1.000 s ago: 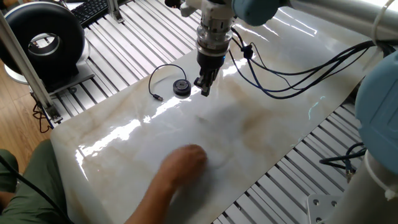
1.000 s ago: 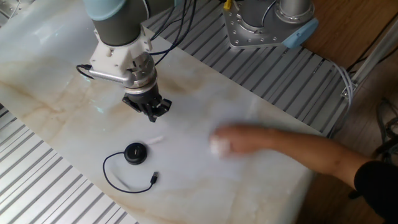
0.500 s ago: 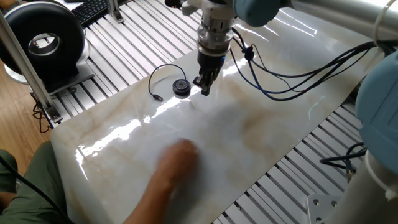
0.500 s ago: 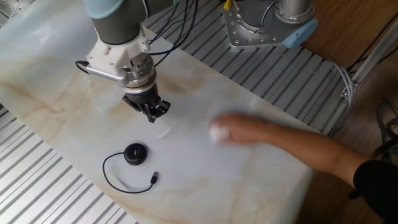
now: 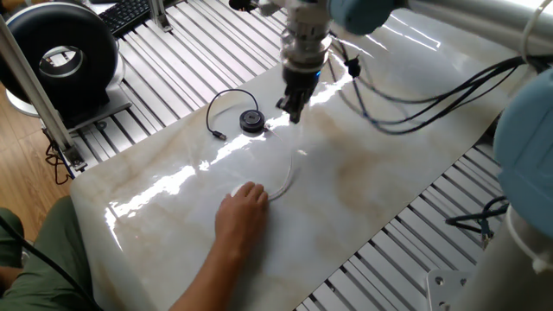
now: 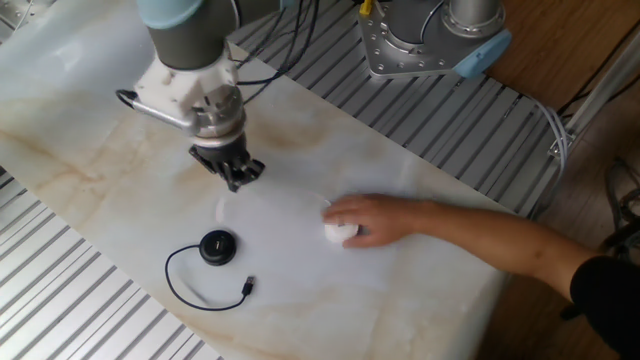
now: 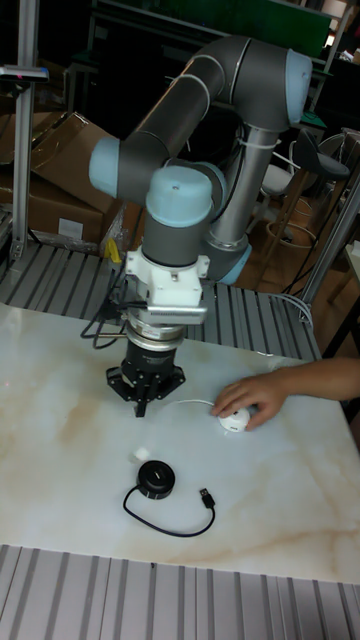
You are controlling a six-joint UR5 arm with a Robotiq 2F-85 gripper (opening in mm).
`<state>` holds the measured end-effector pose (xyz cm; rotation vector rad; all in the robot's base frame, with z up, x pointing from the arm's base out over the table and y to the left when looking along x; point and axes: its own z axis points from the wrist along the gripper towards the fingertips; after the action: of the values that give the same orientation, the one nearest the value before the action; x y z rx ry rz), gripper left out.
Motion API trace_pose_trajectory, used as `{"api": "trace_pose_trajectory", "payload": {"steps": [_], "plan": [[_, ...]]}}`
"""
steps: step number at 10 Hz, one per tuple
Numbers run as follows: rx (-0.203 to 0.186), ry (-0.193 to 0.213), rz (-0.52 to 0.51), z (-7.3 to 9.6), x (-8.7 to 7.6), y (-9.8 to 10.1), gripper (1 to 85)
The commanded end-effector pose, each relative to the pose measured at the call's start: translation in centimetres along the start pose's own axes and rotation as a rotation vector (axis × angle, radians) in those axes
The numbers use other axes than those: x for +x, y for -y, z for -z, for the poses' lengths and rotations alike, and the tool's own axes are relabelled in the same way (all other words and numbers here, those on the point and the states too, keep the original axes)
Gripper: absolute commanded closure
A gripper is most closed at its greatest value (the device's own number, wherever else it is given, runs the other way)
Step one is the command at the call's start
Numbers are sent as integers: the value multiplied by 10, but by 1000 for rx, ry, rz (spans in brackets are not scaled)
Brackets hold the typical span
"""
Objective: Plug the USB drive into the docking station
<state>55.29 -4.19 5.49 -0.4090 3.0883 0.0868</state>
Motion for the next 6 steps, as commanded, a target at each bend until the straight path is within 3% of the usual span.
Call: {"api": "trace_pose_trajectory", "payload": {"steps": [1, 2, 3, 4, 6], "plan": [[-19, 2, 117, 22, 21, 57, 843], [-29, 0, 122, 21, 27, 61, 843], [-46, 12, 104, 15, 27, 52, 843], [-94, 8, 75, 12, 26, 34, 843], [-151, -15, 28, 13, 27, 7, 843]]}}
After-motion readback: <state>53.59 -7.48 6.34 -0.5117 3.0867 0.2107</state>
